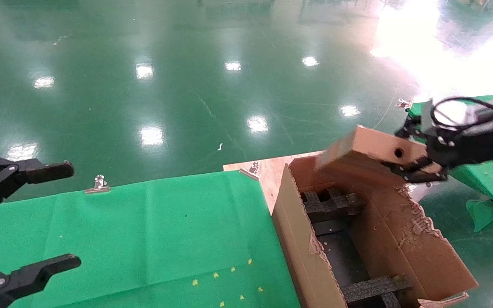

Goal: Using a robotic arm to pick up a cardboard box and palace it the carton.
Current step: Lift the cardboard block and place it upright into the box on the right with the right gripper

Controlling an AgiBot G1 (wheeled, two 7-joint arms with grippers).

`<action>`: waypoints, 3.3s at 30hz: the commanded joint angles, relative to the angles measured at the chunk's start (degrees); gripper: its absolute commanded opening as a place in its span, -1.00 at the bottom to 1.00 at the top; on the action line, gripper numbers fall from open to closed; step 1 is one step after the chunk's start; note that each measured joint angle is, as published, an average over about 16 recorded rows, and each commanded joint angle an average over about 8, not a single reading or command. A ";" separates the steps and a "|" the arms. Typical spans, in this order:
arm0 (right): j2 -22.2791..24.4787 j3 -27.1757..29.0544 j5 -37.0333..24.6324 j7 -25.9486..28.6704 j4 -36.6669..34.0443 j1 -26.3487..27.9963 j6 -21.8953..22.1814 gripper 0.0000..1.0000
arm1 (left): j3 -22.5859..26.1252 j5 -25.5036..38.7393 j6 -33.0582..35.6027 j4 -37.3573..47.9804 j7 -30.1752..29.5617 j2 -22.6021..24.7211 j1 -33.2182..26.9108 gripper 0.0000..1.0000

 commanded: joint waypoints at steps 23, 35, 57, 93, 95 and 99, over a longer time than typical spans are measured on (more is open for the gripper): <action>2.35 -1.97 2.79 11.97 -5.13 -4.57 2.34 -1.00 | 0.00 -0.01 -0.02 0.02 0.01 -0.01 0.01 1.00; 5.60 -3.74 0.68 38.53 -2.40 -9.23 9.49 -1.00 | 0.00 -0.02 -0.03 0.03 0.01 -0.01 0.01 1.00; 4.79 -5.39 0.20 56.04 -2.76 -13.40 14.33 -1.00 | 0.00 -0.03 -0.04 0.05 0.02 -0.02 0.02 1.00; 3.39 -8.97 -2.60 66.05 -0.11 -21.79 22.81 -1.00 | 0.02 -0.04 -0.04 0.05 0.03 -0.02 0.01 1.00; 2.62 -9.10 -2.61 65.74 -1.02 -22.26 23.50 -1.00 | 0.02 -0.04 -0.04 0.05 0.03 -0.02 0.01 1.00; 0.73 -9.29 -2.59 64.77 -3.39 -23.07 24.89 -1.00 | 0.02 -0.04 -0.04 0.05 0.03 -0.02 0.01 1.00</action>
